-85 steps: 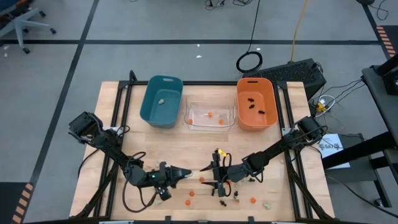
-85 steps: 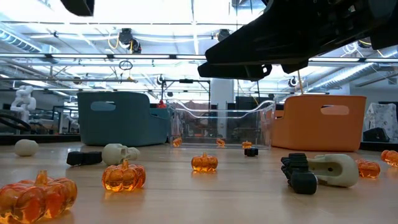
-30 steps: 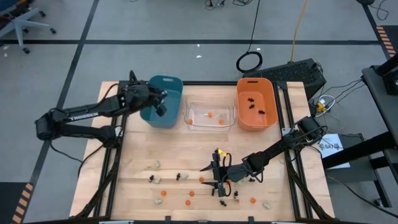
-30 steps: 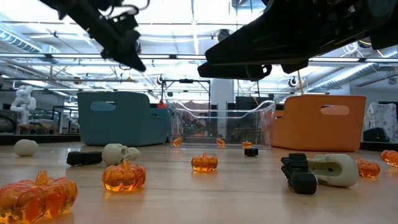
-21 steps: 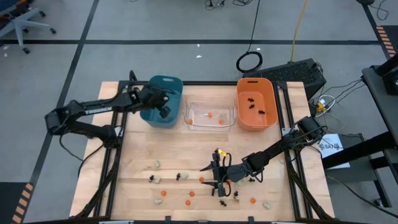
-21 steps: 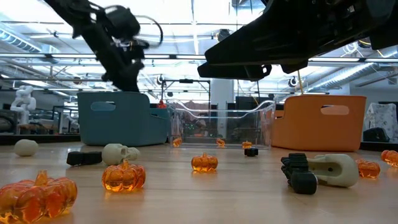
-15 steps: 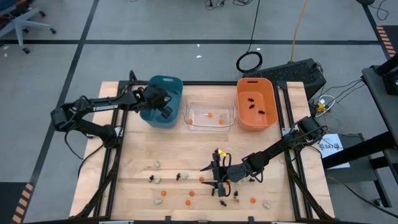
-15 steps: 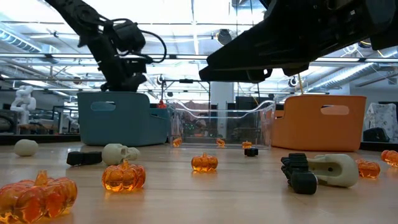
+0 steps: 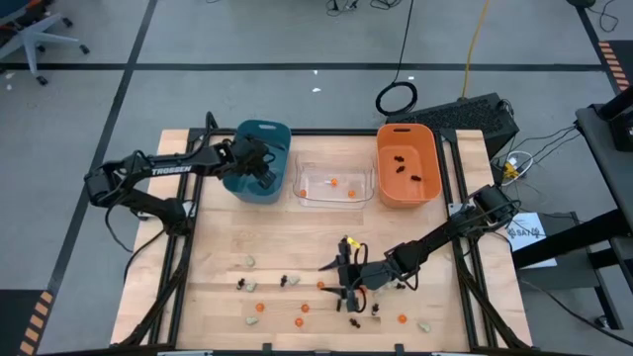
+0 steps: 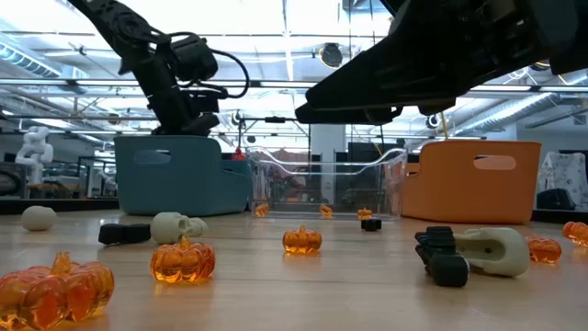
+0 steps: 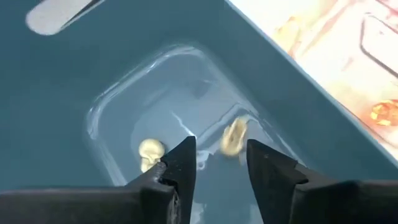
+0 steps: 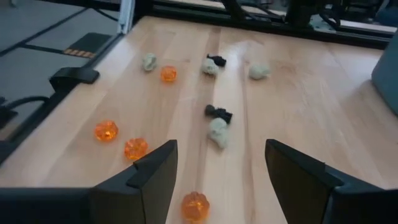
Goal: Sort Halloween decoration
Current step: Put the orange pumpkin toy into the transparent bin
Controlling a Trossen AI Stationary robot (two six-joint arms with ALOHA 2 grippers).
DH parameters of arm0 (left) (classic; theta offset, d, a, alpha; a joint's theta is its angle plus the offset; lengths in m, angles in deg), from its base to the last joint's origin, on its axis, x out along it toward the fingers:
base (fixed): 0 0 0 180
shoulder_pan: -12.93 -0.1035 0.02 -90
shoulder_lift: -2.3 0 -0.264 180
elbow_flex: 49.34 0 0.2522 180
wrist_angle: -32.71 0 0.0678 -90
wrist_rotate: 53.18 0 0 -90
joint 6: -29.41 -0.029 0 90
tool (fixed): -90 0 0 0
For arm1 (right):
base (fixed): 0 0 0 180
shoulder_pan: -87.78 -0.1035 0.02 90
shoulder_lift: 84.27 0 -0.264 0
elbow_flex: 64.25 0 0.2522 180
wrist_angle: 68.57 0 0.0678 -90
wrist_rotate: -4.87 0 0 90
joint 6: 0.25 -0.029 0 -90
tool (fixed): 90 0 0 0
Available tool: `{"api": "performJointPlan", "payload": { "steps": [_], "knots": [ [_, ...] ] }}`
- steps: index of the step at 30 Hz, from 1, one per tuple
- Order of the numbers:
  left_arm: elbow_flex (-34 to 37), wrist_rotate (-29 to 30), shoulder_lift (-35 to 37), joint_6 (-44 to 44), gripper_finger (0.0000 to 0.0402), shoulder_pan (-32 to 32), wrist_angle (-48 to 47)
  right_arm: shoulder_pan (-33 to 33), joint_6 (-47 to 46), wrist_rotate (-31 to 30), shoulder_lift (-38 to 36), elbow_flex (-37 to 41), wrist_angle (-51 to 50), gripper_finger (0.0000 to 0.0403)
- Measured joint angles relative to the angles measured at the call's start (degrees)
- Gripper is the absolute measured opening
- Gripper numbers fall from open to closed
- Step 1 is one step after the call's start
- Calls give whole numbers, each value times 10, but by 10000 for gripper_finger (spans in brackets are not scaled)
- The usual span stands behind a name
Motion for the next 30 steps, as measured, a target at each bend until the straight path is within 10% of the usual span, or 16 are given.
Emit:
{"api": "performJointPlan", "payload": {
  "steps": [14,21,30],
  "knots": [
    [-35,-5,156,20,141,120,-36,0,-45,-32,-58,0,-126,226],
    [-31,-5,233,40,141,302,8,-15,-155,-26,-140,0,-319,226],
    [1,151,191,30,141,542,124,-88,-250,34,-153,0,-408,226]
  ]
}}
